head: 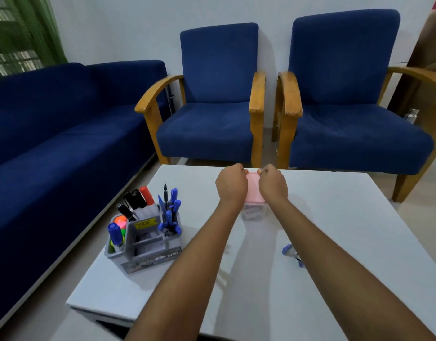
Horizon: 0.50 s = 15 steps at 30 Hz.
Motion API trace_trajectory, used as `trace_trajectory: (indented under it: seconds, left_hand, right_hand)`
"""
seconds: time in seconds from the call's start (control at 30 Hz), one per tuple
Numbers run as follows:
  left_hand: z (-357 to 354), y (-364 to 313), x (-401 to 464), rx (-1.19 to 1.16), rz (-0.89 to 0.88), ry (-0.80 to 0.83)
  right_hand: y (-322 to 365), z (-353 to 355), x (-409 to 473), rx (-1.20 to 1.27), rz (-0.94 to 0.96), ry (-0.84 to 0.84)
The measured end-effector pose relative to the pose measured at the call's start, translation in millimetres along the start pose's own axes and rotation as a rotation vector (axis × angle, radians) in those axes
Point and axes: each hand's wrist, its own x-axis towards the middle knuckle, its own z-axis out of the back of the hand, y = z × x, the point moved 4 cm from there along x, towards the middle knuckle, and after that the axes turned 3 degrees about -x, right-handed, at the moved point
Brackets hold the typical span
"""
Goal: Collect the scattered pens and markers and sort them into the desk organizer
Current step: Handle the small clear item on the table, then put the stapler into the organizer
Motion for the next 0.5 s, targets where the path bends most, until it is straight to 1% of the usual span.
trace_trajectory:
  seconds: [0.1,0.17,0.2,0.23,0.27,0.3,0.37,0.4,0.43,0.5]
  left_hand:
    - [13.4,-6.5,-11.0,0.012,-0.050,-0.080]
    - [25.7,-13.1,-24.8,-0.027,-0.118,-0.220]
    - [33.5,-18.8,-36.2,-0.076,-0.172,-0.314]
    - [38.4,-24.2,-49.6,-0.125,-0.245,-0.404]
    - [37.8,-29.8,-64.8,-0.161,-0.322,-0.459]
    - [34.8,-35.3,-78.7,-0.192,-0.388,-0.470]
    - [21.8,-46.2,-107.8,-0.294,-0.441,-0.361]
    - [13.5,-47.3,-117.8,-0.333,-0.423,-0.295]
    - [4.1,-46.6,-126.1,-0.363,-0.390,-0.240]
    - [-9.5,-39.6,-135.0,-0.394,-0.304,-0.175]
  right_hand:
    - [0.0,6.3,-10.0,0.099,0.008,0.101]
    - [-6.5,16.8,-12.0,0.185,0.027,0.071]
    - [-11.3,27.0,-13.5,0.189,0.056,0.033]
    - [-17.2,37.8,-15.6,0.148,0.093,0.032]
    - [-25.2,49.6,-19.5,0.062,0.126,0.084]
    - [-32.1,58.6,-22.5,-0.055,0.157,0.192]
    - [-46.4,77.2,-40.6,-0.315,0.208,0.480]
    - [-51.4,83.8,-51.4,-0.433,0.235,0.615]
    - [-57.4,88.8,-61.8,-0.540,0.253,0.713]
    - [-66.5,88.4,-80.1,-0.722,0.279,0.808]
